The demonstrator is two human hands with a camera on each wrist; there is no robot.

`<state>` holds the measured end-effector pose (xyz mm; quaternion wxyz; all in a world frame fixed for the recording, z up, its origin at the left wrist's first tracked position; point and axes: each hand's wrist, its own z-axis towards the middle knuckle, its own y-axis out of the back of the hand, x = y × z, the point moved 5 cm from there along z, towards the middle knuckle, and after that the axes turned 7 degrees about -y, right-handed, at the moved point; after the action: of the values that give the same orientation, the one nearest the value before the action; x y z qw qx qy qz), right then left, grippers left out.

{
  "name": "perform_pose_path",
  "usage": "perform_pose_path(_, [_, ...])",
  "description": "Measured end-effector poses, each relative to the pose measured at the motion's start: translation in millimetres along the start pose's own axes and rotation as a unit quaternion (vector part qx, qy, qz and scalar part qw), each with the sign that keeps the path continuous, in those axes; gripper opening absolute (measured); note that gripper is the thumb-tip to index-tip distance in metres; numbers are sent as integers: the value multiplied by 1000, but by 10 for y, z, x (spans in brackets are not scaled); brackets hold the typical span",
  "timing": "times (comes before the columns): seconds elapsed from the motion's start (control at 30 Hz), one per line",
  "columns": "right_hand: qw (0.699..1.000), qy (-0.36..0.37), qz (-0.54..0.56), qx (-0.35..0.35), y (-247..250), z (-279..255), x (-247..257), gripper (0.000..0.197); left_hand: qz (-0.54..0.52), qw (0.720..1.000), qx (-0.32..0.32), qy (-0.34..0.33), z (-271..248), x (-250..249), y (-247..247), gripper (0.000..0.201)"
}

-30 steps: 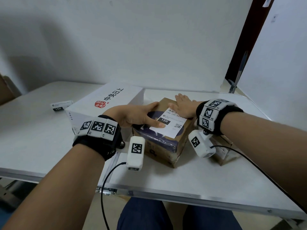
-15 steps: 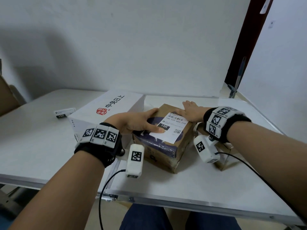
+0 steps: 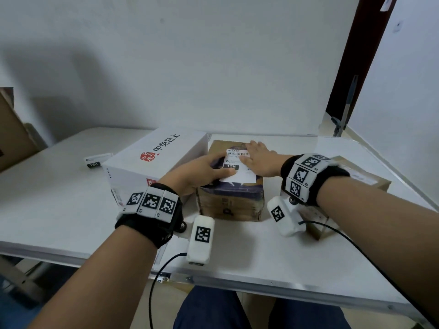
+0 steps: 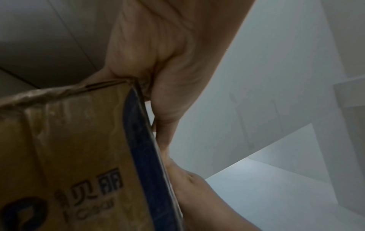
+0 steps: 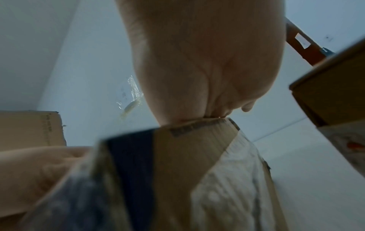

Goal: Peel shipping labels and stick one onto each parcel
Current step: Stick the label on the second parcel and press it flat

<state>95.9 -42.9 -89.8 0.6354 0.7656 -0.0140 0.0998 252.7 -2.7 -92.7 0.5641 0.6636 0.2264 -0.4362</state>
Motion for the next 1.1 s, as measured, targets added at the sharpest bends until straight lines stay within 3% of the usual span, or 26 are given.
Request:
perform_pose_path(0.17, [999, 2, -10, -30, -12, 20, 9, 58, 10, 999, -28, -32, 96, 142, -30, 41])
perform_pose_path(0.4, [999, 6, -36, -19, -78, -97, 86, 61, 67, 996, -51, 0, 158, 235, -54, 43])
perform_pose_path(1.1, [1000, 16, -4, 22, -175, -685, -57, 65, 105, 991, -77, -17, 150, 206, -81, 43])
